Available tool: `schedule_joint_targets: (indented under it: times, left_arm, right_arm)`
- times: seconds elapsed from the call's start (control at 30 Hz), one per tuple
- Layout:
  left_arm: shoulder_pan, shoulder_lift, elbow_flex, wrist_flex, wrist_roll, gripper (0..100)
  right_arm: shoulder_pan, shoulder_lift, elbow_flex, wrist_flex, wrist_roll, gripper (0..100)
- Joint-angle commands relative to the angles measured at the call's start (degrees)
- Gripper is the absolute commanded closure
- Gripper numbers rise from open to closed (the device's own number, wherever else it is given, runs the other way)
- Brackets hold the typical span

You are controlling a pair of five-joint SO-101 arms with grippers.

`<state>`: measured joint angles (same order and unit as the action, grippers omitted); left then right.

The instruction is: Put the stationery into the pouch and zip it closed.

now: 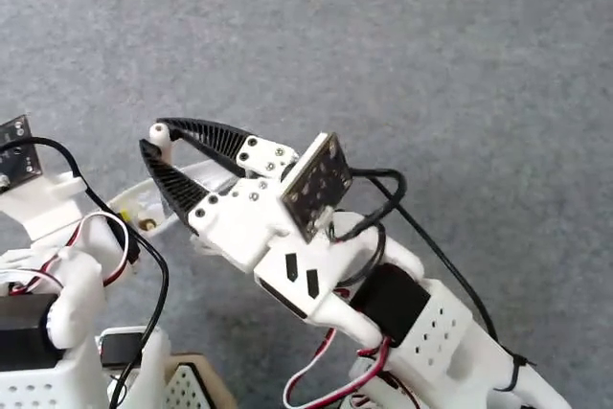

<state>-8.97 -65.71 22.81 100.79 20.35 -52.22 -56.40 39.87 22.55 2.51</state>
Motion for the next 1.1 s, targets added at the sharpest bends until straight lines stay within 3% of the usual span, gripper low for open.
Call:
schedule_joint_targets:
  times: [0.0,0.3,0.67,0.8,0.87,1.0,1.07]
  left_arm:
    - [0.5,-0.9,-0.4,-0.5,-0.1,97]
    - [0.4,-0.6,-0.4,-0.5,-0.1,97]
    - [1.0,0.2,-9.8,0.3,0.3,97]
    - [12.4,1.0,-15.3,0.4,2.7,97]
    - [14.8,1.3,-18.8,0.4,3.0,97]
    - [14.4,7.8,-9.1,0.3,3.0,97]
    - [9.7,12.7,-5.8,-1.1,1.3,97]
  right_arm:
    - [0.4,-4.3,0.0,1.8,2.6,80.9]
    - [0.5,-12.3,0.1,11.6,3.0,77.9]
    - [4.0,-19.8,5.8,12.1,2.5,77.9]
    - [7.6,-22.1,8.7,12.2,2.5,77.9]
    - [8.8,-23.3,10.4,12.2,2.5,77.9]
    - [9.1,-24.7,13.5,12.2,2.5,77.9]
    - [9.1,-25.0,14.5,12.2,2.5,77.9]
